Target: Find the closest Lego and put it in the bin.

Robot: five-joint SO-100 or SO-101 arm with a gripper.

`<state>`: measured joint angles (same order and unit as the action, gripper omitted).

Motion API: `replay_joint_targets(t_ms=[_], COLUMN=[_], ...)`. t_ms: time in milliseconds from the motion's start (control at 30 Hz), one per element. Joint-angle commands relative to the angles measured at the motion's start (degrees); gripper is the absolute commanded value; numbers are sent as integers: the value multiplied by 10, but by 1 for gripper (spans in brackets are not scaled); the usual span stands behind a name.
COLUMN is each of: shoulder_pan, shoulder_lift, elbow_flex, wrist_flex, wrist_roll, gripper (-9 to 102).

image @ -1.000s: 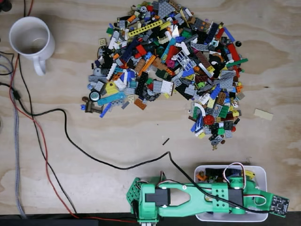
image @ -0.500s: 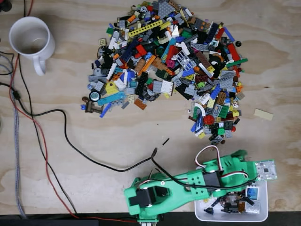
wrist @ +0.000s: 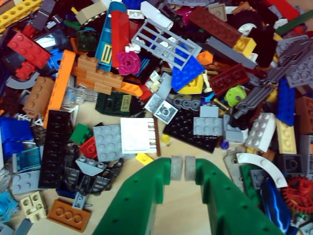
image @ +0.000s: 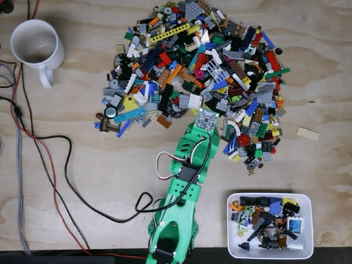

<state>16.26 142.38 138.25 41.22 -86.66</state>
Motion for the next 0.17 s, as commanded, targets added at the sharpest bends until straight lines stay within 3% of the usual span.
replay_joint_targets(t_ms=[0,133], shoulder_pan=[-42,-49], shoulder_lift=[20,19], elbow_flex=[-4,9], wrist_flex=[-17,-20], wrist_roll=[20,30], gripper=[4,4])
